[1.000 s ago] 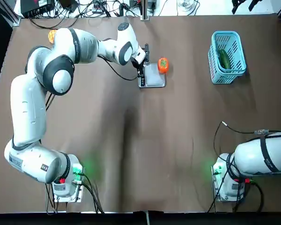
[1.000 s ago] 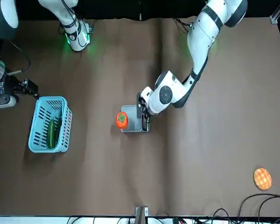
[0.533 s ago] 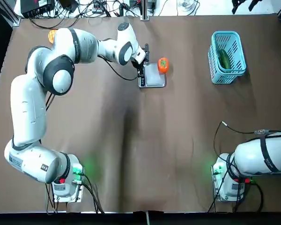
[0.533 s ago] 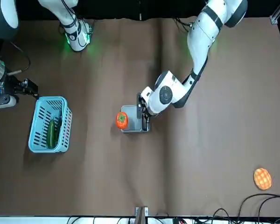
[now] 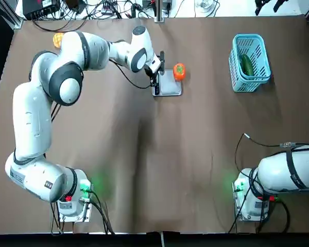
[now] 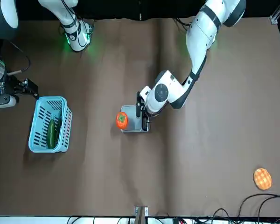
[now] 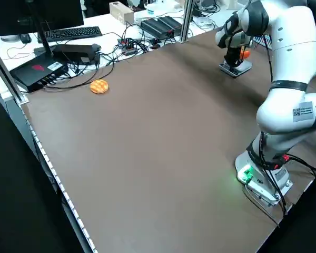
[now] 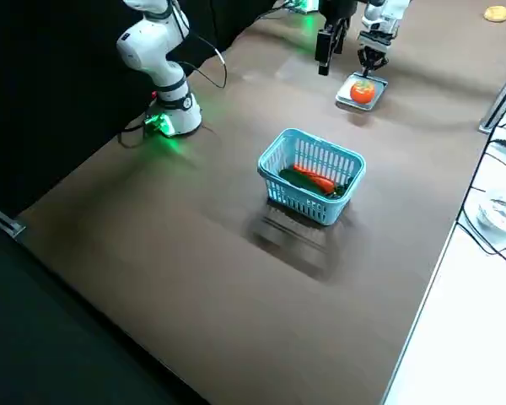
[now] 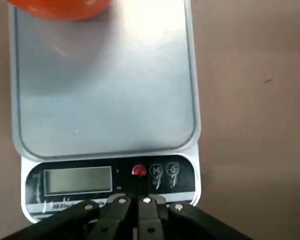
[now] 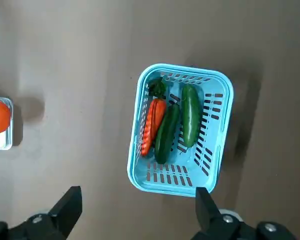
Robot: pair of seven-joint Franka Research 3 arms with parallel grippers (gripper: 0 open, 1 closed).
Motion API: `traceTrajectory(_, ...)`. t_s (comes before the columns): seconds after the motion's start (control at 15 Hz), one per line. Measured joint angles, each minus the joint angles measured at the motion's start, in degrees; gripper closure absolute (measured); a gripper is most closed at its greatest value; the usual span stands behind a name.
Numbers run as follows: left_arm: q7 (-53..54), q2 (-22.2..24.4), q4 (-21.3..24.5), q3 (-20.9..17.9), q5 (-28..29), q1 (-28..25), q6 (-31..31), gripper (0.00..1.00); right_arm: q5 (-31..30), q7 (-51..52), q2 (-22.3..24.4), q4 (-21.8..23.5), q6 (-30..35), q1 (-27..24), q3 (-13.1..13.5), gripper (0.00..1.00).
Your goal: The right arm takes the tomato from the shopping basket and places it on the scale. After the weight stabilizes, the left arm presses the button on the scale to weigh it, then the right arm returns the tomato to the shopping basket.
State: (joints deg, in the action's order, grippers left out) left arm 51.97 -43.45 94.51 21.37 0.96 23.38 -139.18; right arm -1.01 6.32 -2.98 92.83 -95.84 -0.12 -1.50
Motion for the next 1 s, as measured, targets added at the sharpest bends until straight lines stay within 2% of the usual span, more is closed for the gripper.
traceTrajectory(0.8,-1.18,0.01,-1.46,-0.37,2.49,1.64,1.15,0.99,0.00,0.00,0.00,0.01,0.02,0.00,0.00,0.00)
traceTrajectory(1.0,-1.21,0.01,-1.46,-2.10,2.69,3.08,1.19,0.99,0.00,0.00,0.00,0.01,0.02,0.00,0.00,0.00)
